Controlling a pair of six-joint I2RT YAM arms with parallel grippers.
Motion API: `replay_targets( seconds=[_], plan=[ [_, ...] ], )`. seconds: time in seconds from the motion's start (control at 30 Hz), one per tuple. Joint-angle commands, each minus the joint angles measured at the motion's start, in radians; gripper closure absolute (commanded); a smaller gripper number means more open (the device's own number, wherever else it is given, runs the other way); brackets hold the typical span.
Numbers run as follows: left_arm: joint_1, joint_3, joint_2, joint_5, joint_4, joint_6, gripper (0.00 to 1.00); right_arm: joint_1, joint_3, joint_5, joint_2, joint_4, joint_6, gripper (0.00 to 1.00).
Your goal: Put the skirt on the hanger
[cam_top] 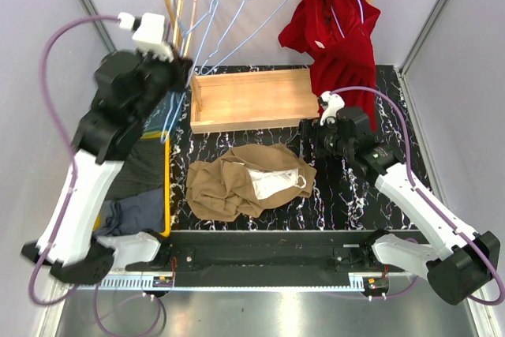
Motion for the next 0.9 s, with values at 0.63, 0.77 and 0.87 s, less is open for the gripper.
replay_targets(
  seconds=[0.63,0.77,0.87],
  plan=[
    [-0.001,-0.684,-0.618,0.691,-0.214,-0.069,1.00,-0.004,-0.079,-0.037,-0.085,-0.334,0.101,0.61],
    [-0.001,-0.724,-0.637,0.816,-0.193,-0.028,1.00,-0.006,-0.110,-0.073,-0.036,-0.320,0.087,0.66],
    [-0.001,-0.741,-0.632,0.845,-0.181,-0.025,1.00,-0.004,-0.130,-0.073,-0.008,-0.291,0.091,0.66]
  ],
)
